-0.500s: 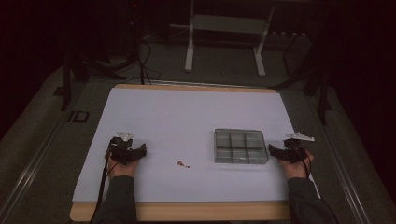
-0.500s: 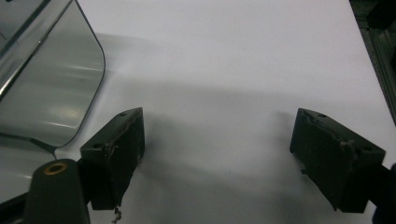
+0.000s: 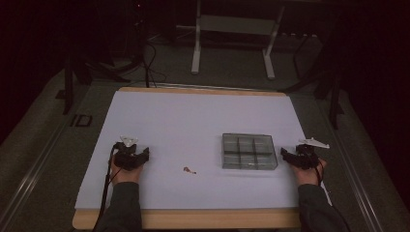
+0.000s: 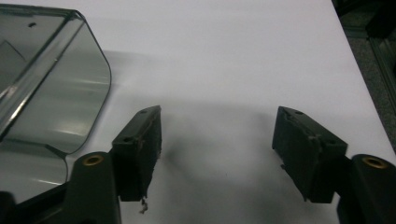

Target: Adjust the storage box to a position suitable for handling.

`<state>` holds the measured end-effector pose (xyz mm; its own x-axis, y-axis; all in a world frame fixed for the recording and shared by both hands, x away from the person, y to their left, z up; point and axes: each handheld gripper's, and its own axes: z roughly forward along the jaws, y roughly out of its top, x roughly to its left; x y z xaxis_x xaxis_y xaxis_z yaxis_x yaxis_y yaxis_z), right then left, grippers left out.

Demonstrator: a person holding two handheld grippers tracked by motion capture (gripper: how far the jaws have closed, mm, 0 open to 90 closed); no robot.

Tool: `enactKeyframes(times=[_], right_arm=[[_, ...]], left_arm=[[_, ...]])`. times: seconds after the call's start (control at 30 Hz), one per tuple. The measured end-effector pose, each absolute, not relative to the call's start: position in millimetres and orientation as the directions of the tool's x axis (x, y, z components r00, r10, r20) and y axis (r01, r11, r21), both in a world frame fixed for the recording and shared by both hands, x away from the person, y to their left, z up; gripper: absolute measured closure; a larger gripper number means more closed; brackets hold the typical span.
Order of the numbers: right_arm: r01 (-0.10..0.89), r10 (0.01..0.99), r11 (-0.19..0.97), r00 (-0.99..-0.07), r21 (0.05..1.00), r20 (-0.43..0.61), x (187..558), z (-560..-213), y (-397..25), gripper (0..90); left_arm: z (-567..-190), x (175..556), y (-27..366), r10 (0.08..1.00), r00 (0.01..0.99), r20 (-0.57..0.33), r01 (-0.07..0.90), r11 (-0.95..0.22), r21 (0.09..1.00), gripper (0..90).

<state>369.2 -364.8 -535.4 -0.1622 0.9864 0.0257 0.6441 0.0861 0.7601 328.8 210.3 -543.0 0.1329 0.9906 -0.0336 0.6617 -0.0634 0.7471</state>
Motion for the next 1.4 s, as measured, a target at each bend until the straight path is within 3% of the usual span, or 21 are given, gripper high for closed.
enactKeyframes(times=[0.43,0.6,0.7,0.77,1.03,1.4], right_arm=[[0.609,0.983,0.099,-0.181,0.787,0.016,368,-531,-359,42.7],[0.607,0.976,0.085,-0.211,0.79,0.058,367,-529,-357,49.8],[0.609,0.964,0.083,-0.249,0.789,0.09,368,-528,-353,64.2],[0.609,0.963,0.091,-0.256,0.788,0.086,368,-527,-350,64.6],[0.619,0.945,0.08,-0.295,0.782,0.137,365,-525,-343,80.9],[0.637,0.922,0.075,-0.337,0.767,0.19,357,-525,-343,88.7]], left_arm=[[-540,326,209,0.985,0.167,-0.042,0.627,-0.073,0.776,47.6],[-540,327,207,0.985,0.172,-0.028,0.624,-0.086,0.777,46.1],[-539,326,206,0.984,0.176,-0.025,0.617,-0.091,0.782,45.9],[-539,326,205,0.984,0.176,-0.024,0.615,-0.091,0.783,45.9],[-539,325,205,0.983,0.182,-0.029,0.613,-0.09,0.785,45.8],[-540,326,204,0.982,0.188,-0.032,0.624,-0.094,0.776,44.5]])
